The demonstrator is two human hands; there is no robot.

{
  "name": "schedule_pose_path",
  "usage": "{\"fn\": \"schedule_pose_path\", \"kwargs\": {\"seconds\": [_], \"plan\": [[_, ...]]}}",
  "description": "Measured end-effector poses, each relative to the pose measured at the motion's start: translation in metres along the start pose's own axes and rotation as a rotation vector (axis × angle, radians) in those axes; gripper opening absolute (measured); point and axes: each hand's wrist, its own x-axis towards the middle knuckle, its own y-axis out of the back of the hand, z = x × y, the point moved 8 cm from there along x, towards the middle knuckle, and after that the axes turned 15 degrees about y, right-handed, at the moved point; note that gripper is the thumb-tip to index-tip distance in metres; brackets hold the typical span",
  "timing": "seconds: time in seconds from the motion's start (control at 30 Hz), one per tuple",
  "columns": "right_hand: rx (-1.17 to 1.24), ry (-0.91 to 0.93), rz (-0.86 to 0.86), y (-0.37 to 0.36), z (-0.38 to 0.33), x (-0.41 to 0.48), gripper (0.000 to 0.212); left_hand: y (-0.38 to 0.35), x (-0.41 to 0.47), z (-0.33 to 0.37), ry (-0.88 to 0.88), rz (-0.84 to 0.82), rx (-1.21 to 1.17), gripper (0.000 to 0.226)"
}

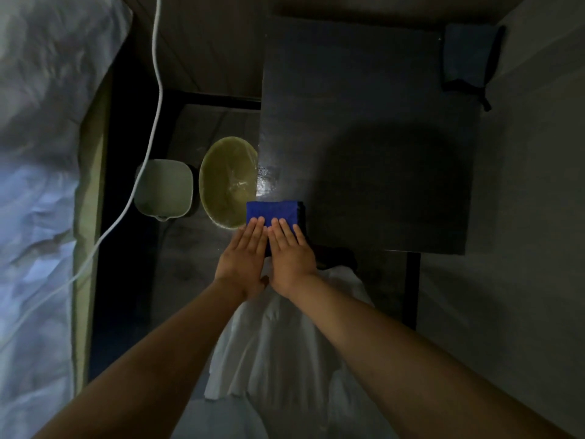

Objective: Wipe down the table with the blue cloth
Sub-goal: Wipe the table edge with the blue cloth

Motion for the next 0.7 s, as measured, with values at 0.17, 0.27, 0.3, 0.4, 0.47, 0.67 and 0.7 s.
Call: {"fn": "schedule_pose_path", "kwargs": {"seconds": [0.17, 0.27, 0.3, 0.4, 0.47, 0.67, 0.7], "plan": [[-0.111, -0.051, -0.066, -0.009, -0.011, 0.002, 0.074, -0.01, -0.009, -0.001, 0.001, -0.012, -0.044, 0.098], [-0.132, -0.042, -0.083, -0.008, -0.007, 0.0, 0.07, -0.007, -0.009, 0.0, -0.022, -0.012, -0.017, 0.096], [-0.139, -0.037, -0.086, -0.009, -0.004, -0.002, 0.068, -0.006, -0.008, 0.001, -0.029, -0.011, -0.008, 0.096], [-0.118, -0.053, -0.089, -0.013, 0.01, -0.013, 0.061, 0.0, -0.004, 0.014, -0.083, -0.013, 0.055, 0.094], [-0.091, -0.07, -0.083, -0.017, 0.024, -0.025, 0.06, 0.006, -0.002, 0.028, -0.12, -0.015, 0.092, 0.092], [-0.11, -0.096, -0.098, -0.03, 0.064, -0.06, 0.066, 0.02, 0.0, 0.084, -0.139, -0.049, 0.118, 0.089], [-0.105, -0.101, -0.096, -0.033, 0.07, -0.065, 0.066, 0.022, 0.001, 0.092, -0.134, -0.053, 0.121, 0.089]]}}
